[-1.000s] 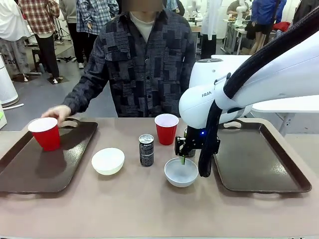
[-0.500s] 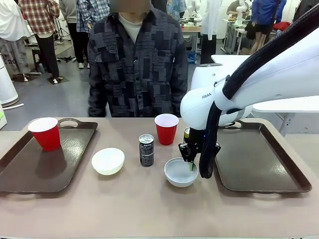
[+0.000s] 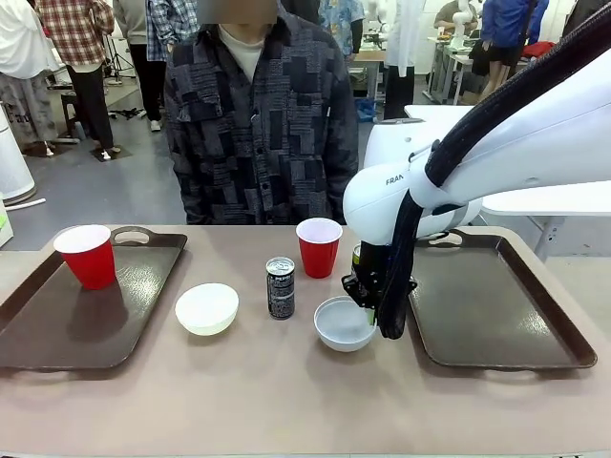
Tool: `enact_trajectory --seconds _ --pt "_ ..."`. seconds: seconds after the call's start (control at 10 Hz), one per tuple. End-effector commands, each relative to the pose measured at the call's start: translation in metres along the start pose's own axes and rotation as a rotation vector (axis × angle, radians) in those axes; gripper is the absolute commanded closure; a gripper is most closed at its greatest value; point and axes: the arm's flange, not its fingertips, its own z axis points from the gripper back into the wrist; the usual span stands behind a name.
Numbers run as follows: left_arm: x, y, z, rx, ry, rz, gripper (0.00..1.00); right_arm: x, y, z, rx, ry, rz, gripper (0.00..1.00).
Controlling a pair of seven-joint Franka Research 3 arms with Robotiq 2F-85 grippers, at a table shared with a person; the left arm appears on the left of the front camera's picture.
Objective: Prepare tableware on both trays.
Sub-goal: Pick up a Picnic Bowl from the table and place it on a Handle tray.
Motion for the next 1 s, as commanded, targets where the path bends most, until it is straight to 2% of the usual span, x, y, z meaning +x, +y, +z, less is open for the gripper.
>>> enact_trajectory --seconds 0.0,0.2,0.3,0.6,0.8,0.9 --pt "-0.001 0.001 -0.001 -0.013 -0.014 -0.012 0.00 -0.001 -0.004 0.003 0.029 0.025 0.017 1.00" --pt "-0.001 0.001 -0.001 -0.013 -0.014 -0.012 0.00 -0.007 -0.003 0.015 0.024 0.029 0.066 1.00" --pt "-0.001 0.001 -0.001 -0.013 -0.014 -0.012 0.00 -0.012 -0.004 0.032 0.036 0.066 0.089 1.00" --pt "-0.001 0.001 -0.001 -0.013 -0.014 -0.012 0.00 -0.038 -0.013 0.107 0.108 0.101 0.143 1.00" --pt "-0.001 0.001 -0.001 -0.013 -0.014 -0.012 0.00 -0.042 -0.037 0.133 0.052 0.125 0.134 1.00" --pt "-0.001 0.001 -0.001 -0.013 -0.014 -0.012 0.00 -0.044 -0.058 0.138 0.037 0.161 0.179 1.00"
